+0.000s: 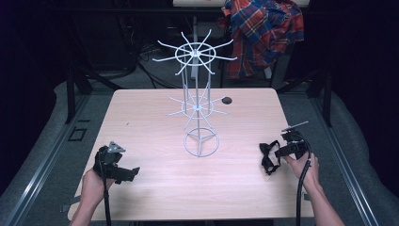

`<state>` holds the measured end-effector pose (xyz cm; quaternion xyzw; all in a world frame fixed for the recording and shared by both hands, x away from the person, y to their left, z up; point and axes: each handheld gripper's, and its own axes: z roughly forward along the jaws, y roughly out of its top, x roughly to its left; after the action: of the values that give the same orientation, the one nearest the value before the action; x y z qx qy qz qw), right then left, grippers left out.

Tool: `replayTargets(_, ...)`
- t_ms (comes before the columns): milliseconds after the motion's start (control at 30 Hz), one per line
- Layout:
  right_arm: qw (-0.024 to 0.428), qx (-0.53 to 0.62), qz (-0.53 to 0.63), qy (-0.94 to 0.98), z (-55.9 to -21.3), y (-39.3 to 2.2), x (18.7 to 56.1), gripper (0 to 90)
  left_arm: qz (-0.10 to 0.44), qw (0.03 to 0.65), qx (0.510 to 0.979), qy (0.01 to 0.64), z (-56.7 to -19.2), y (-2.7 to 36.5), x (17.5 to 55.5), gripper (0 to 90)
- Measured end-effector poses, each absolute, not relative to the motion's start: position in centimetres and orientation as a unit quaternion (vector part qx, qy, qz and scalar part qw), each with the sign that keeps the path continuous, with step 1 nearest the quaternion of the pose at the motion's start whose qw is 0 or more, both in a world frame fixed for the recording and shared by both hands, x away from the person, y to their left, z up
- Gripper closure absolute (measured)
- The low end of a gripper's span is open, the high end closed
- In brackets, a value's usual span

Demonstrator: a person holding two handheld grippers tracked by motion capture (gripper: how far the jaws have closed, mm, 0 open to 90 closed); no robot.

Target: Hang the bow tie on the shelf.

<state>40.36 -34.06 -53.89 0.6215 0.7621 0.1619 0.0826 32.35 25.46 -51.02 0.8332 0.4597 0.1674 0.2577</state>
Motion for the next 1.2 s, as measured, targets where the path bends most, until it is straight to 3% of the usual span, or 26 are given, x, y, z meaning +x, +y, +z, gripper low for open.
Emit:
replayTargets(933, 0.085, 0.622, 0.139, 0.766, -54.47, -33.6, 40.46, 87.1, 0.167, 0.255, 0.835, 0.459, -51.03, 25.51, 32.31, 0.1)
replayTargets(1200, 0.101, 0.617, 0.153, 0.765, -53.56, -33.81, 40.25, 88.7, 0.168, 0.255, 0.835, 0.459, -51.01, 25.55, 32.31, 0.1)
